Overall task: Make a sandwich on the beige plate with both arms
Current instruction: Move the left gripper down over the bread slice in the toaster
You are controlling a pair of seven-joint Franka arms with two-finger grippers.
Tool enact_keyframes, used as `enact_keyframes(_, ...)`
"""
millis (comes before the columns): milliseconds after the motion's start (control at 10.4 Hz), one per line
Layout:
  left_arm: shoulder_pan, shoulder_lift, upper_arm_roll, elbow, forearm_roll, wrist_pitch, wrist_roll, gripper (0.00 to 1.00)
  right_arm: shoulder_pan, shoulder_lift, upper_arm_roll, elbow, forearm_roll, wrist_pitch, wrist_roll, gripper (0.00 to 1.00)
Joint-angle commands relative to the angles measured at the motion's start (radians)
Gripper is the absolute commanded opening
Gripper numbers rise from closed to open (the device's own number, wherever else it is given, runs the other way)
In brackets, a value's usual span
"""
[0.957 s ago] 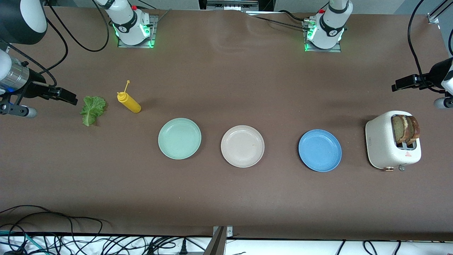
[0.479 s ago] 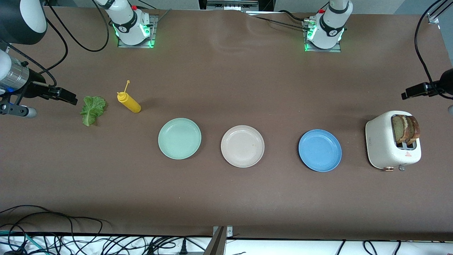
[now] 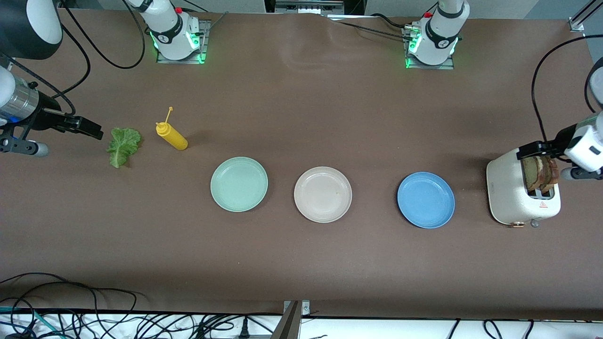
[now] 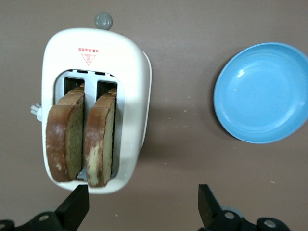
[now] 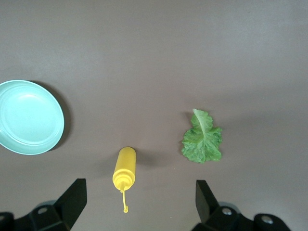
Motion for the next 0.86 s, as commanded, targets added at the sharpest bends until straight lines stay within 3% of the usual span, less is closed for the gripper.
enact_keyframes(0, 0.007, -0.001, -0.002, -0.034, 0.058, 0.048, 0.028, 1.0, -0.002, -0.004, 0.0, 0.001, 0.015, -0.013, 0.004, 1.0)
enact_keyframes(766, 0.037, 0.074, -0.001, -0.034, 0.061, 0.079, 0.066, 1.0, -0.004, -0.004, 0.0, -0.002, 0.015, -0.011, 0.004, 1.0)
